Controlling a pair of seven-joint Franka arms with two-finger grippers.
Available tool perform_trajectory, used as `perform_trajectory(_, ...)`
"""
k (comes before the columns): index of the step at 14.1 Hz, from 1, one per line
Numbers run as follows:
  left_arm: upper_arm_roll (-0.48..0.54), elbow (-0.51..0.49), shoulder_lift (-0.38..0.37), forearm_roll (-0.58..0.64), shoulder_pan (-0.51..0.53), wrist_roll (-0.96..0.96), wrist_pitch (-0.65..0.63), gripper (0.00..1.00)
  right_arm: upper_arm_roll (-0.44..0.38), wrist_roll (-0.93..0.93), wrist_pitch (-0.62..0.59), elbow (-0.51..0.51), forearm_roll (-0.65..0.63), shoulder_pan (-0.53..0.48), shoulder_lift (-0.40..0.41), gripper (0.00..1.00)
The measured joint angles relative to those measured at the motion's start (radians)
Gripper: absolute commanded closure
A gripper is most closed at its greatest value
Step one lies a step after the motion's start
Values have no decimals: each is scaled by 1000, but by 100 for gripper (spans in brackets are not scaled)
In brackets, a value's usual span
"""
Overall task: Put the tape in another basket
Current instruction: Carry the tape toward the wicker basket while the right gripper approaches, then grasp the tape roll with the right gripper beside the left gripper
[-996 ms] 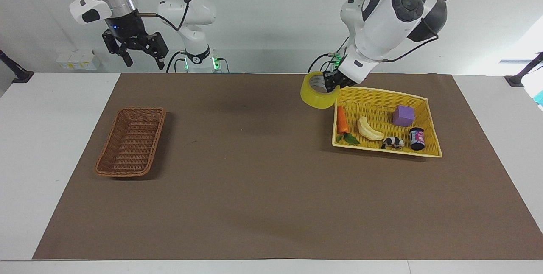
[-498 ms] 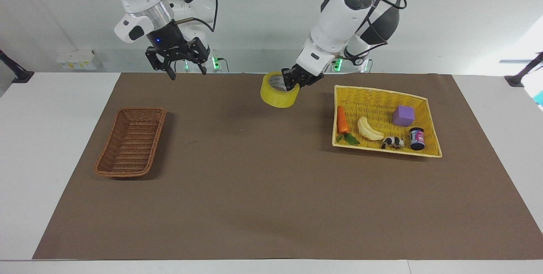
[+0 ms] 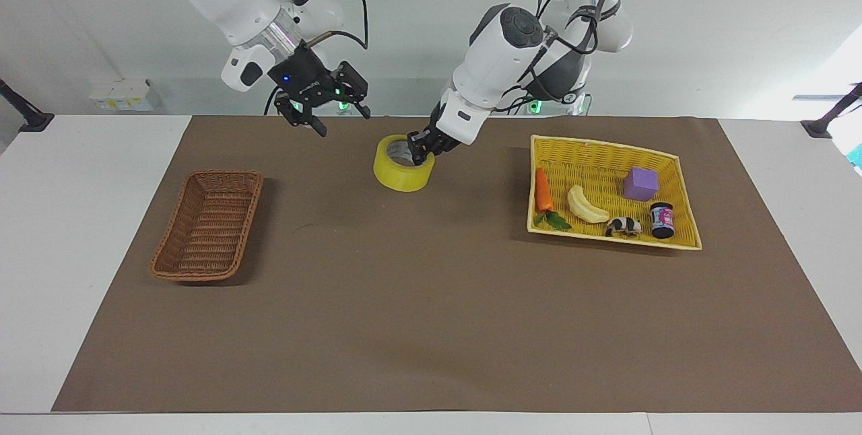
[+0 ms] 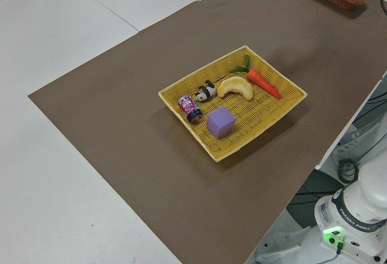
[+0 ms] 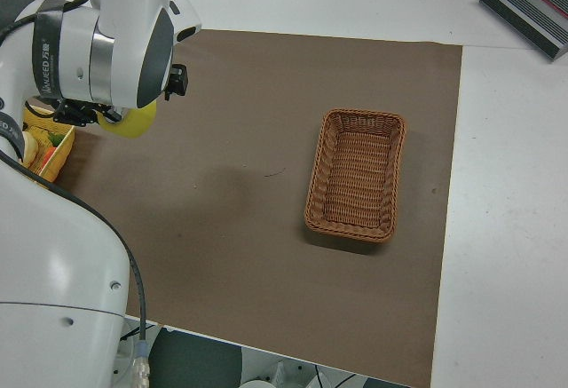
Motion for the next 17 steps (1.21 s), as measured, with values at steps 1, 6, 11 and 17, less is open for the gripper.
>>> perform_trajectory(1,-1,2,0,-4,0,-17,0,100,0,-39,26,-26,0,6,10,0)
perform_trajectory(6,-35,37,-1,-10,-1,-106,3,100,-8,-148,73,-53,19,-9,41,0)
perform_trajectory(11,-51,51,-1,-10,-1,-160,17,100,-10,-208,45,-52,76,-19,49,0)
perform_trajectory(17,-60,73,-3,-8,-2,-165,72,100,-15,-207,-45,-39,151,-56,55,0)
